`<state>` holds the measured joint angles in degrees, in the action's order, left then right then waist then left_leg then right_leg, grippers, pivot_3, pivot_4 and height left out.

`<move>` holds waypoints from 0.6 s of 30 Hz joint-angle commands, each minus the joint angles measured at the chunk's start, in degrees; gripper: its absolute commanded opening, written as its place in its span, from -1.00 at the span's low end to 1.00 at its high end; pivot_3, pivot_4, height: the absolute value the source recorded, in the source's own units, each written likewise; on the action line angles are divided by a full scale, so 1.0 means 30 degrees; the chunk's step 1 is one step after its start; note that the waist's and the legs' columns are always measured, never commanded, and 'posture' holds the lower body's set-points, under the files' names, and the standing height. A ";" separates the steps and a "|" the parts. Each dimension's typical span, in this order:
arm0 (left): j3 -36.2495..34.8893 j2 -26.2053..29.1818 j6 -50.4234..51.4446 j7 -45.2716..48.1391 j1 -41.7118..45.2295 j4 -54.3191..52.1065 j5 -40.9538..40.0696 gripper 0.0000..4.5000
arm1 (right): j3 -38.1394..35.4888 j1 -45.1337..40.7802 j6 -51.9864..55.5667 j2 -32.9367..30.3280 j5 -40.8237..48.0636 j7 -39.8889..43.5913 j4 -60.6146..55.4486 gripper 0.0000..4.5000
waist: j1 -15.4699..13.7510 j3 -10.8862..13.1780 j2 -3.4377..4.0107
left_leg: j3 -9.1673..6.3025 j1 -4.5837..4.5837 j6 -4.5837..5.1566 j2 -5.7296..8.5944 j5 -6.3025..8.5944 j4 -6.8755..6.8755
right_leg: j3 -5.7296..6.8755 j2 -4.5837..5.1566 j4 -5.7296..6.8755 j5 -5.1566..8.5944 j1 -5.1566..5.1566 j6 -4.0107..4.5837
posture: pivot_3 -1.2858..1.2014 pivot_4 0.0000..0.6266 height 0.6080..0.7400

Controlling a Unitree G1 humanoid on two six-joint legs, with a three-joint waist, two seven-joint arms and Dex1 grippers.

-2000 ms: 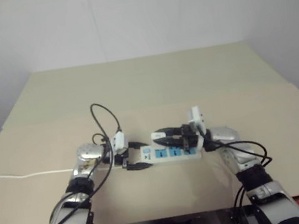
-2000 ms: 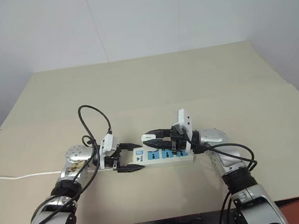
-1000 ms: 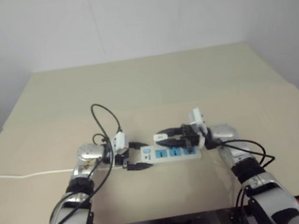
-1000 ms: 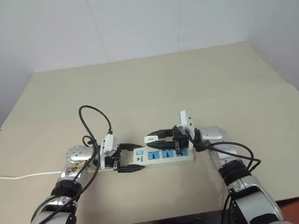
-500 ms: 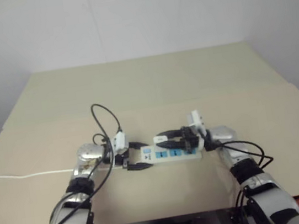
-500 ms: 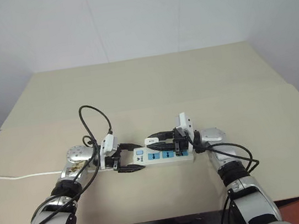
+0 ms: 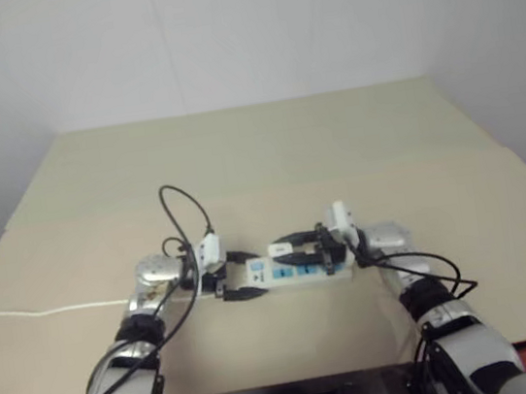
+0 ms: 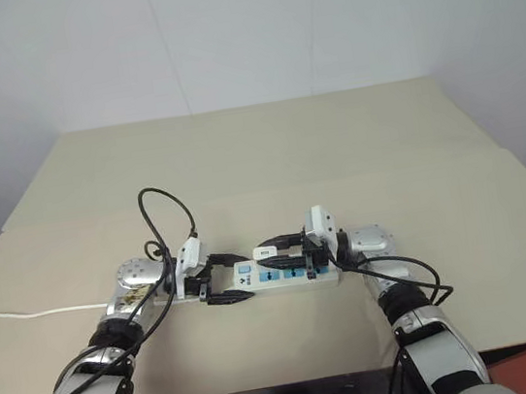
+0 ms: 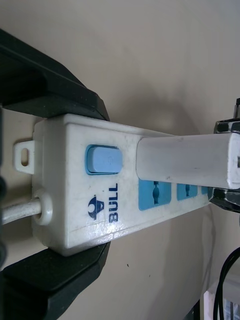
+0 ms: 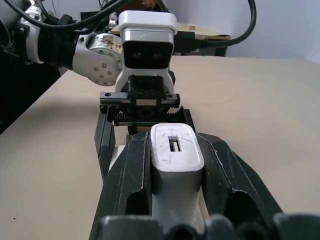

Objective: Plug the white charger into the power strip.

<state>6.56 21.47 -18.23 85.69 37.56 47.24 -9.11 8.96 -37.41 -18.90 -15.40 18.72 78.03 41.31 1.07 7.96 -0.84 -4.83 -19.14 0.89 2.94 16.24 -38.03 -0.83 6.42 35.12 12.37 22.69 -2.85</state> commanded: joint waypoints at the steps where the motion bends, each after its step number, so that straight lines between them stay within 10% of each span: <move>1: 0.0156 -0.0029 -0.0064 0.0128 -0.0012 -0.0805 -0.0079 0.45 | 0.0679 0.0426 0.0856 -0.0192 -0.1739 -0.0267 0.1891 -0.51 | 0.0051 -0.0030 0.0002 | -0.0004 0.0013 0.0000 -0.0002 0.0001 0.0000 | -0.0002 -0.0001 0.0000 0.0000 -0.0013 0.0000 | 0.03 -0.52 1.00; 12: 0.0159 0.0117 -0.0068 0.0137 -0.0064 -0.0769 -0.0028 0.45 | 0.0323 0.0615 0.0409 -0.0245 -0.1505 0.0006 0.1878 -0.51 | 0.0061 -0.0074 -0.0003 | -0.0012 0.0021 0.0002 -0.0003 0.0004 0.0005 | -0.0005 0.0000 0.0000 0.0000 -0.0019 0.0000 | 0.03 -0.52 1.00; 18: 0.0254 0.0109 -0.0232 0.0110 0.0040 -0.0522 0.0098 0.45 | 0.0078 0.0703 0.0777 -0.0477 -0.1347 0.0329 0.1003 0.40 | -0.0001 -0.0084 -0.0017 | -0.0018 0.0011 0.0001 -0.0001 0.0005 0.0009 | -0.0003 0.0000 -0.0008 0.0000 -0.0014 0.0000 | 0.03 -0.52 1.00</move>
<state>6.80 21.55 -17.75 85.49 37.27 46.81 -9.13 8.57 -37.28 -18.36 -15.70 16.89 78.65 42.81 1.07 7.71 -0.89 -4.89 -19.12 0.89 2.94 16.26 -38.00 -0.83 6.42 35.08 12.37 22.66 -2.85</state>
